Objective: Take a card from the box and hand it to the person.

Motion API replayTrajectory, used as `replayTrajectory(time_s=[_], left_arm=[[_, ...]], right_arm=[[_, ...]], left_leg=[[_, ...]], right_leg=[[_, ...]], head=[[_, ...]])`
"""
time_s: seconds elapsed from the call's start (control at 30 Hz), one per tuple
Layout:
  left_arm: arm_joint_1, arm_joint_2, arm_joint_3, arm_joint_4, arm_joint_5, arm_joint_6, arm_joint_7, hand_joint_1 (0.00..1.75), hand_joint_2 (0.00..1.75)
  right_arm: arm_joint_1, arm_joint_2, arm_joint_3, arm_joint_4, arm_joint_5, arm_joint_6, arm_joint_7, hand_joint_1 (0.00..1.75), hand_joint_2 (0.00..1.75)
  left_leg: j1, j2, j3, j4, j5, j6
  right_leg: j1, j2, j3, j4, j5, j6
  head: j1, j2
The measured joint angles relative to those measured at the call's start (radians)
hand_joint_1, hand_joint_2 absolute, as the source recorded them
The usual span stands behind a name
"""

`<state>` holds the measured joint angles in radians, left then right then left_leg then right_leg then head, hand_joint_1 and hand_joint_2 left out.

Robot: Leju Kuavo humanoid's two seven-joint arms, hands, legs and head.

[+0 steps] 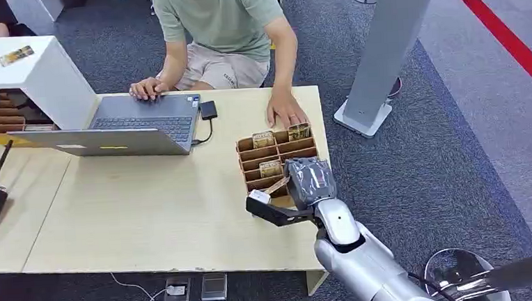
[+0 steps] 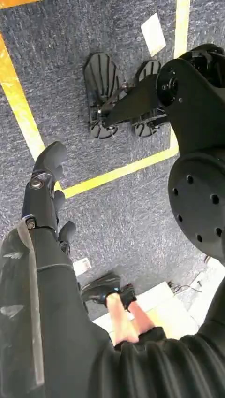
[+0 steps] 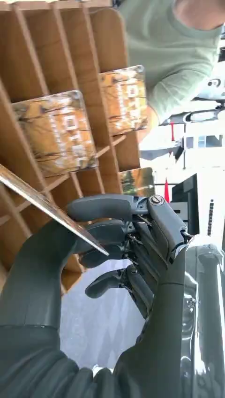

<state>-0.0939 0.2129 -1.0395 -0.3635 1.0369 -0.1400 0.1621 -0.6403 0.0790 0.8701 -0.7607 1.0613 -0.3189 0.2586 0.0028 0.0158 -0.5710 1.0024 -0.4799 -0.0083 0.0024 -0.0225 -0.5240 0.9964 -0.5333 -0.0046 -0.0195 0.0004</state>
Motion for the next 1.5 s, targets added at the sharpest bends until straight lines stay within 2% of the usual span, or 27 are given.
replayTrajectory(time_s=[0.23, 0.37, 0.43, 0.47, 0.6, 0.67, 0.7, 0.73, 0.87, 0.9, 1.17, 1.5], left_arm=[[0.0, 0.0, 0.0, 0.001, 0.009, 0.008, 0.0, 0.0, 1.75], [0.001, -0.002, 0.0, 0.001, 0.011, 0.011, 0.0, 0.0, 1.75], [0.001, -0.002, 0.0, 0.001, 0.0, 0.005, 0.0, 0.0, 1.75], [0.002, -0.002, 0.0, 0.001, -0.007, 0.003, 0.0, 0.0, 1.75], [0.002, -0.001, -0.001, 0.001, -0.039, -0.007, 0.0, 0.0, 1.75], [0.0, -0.001, -0.006, 0.001, -0.058, -0.009, 0.006, 0.0, 1.75], [-0.002, -0.001, -0.009, 0.001, -0.067, -0.011, 0.011, 0.0, 1.75], [-0.006, -0.001, -0.014, 0.001, -0.076, -0.013, 0.021, 0.0, 1.75], [-0.024, 0.0, -0.024, 0.001, -0.1, -0.021, 0.041, 0.0, 1.75], [-0.028, 0.0, -0.025, 0.001, -0.107, -0.022, 0.046, 0.0, 1.75], [-0.039, 0.002, -0.026, -0.002, -0.142, -0.027, 0.055, 0.0, 1.75], [-0.036, 0.005, -0.026, -0.005, -0.156, -0.024, 0.048, 0.0, 1.75]], right_arm=[[-0.001, -0.008, -0.003, -0.052, -0.002, -0.01, -0.002, 1.54, 1.75], [-0.002, -0.045, -0.04, -0.215, 0.035, 0.007, 0.032, 1.52, 1.75], [-0.006, -0.065, -0.063, -0.293, 0.063, 0.018, 0.047, 1.59, 1.75], [-0.014, -0.074, -0.077, -0.331, 0.077, 0.025, 0.052, 1.64, 1.75], [-0.065, -0.106, -0.128, -0.447, 0.121, 0.046, 0.057, 1.62, 1.75], [-0.11, -0.112, -0.149, -0.472, 0.144, 0.06, 0.065, 1.59, 1.75], [-0.134, -0.114, -0.157, -0.474, 0.15, 0.072, 0.068, 1.64, 1.75], [-0.157, -0.115, -0.163, -0.474, 0.158, 0.085, 0.072, 1.62, 1.75], [-0.243, -0.103, -0.176, -0.424, 0.167, 0.114, 0.075, 1.68, 1.75], [-0.264, -0.096, -0.177, -0.391, 0.172, 0.118, 0.075, 1.75, 1.75], [-0.389, -0.031, -0.17, -0.132, 0.217, 0.143, 0.081, 1.75, 1.75], [-0.436, 0.055, -0.154, 0.11, 0.24, 0.175, 0.107, 1.75, 1.75]], left_leg=[[0.0, 0.0, 0.0, 0.0, 0.0, 0.0], [0.0, 0.0, 0.0, 0.0, 0.0, 0.0], [0.0, 0.0, 0.0, 0.0, 0.0, 0.0], [0.0, 0.0, 0.0, 0.0, 0.0, 0.0], [0.0, 0.0, 0.0, 0.0, 0.0, 0.0], [0.0, 0.0, 0.0, 0.0, 0.0, 0.0], [0.0, 0.0, 0.0, 0.0, 0.0, 0.0], [0.0, 0.0, 0.0, 0.0, 0.0, 0.0], [0.0, 0.0, 0.0, 0.0, 0.001, 0.0], [0.0, 0.0, 0.0, 0.0, 0.001, 0.0], [0.0, 0.0, -0.001, 0.0, 0.001, 0.0], [0.0, 0.0, -0.002, 0.0, 0.001, 0.0]], right_leg=[[0.0, 0.0, 0.0, 0.0, 0.0, 0.0], [0.0, 0.0, 0.0, 0.0, 0.0, 0.0], [0.0, 0.0, 0.0, 0.0, 0.0, 0.0], [0.0, 0.0, 0.0, 0.0, 0.0, 0.0], [0.0, 0.0, 0.0, 0.0, 0.0, 0.0], [0.0, 0.001, 0.0, 0.0, 0.001, 0.0], [0.0, 0.001, 0.0, 0.0, 0.001, -0.001], [0.0, 0.001, 0.0, 0.0, 0.001, -0.001], [0.0, 0.001, 0.0, 0.001, 0.001, -0.001], [0.0, 0.0, 0.0, 0.001, 0.001, -0.001], [0.0, 0.0, -0.001, 0.001, 0.001, -0.001], [0.0, 0.0, -0.002, 0.001, 0.001, -0.001]], head=[[0.0, 0.0], [0.0, 0.0], [0.0, 0.0], [0.0, 0.0], [0.0, 0.0], [0.0, 0.0], [0.0, 0.0], [0.0, 0.0], [0.0, 0.0], [-0.001, 0.0], [0.0, 0.0], [0.0, 0.0]])
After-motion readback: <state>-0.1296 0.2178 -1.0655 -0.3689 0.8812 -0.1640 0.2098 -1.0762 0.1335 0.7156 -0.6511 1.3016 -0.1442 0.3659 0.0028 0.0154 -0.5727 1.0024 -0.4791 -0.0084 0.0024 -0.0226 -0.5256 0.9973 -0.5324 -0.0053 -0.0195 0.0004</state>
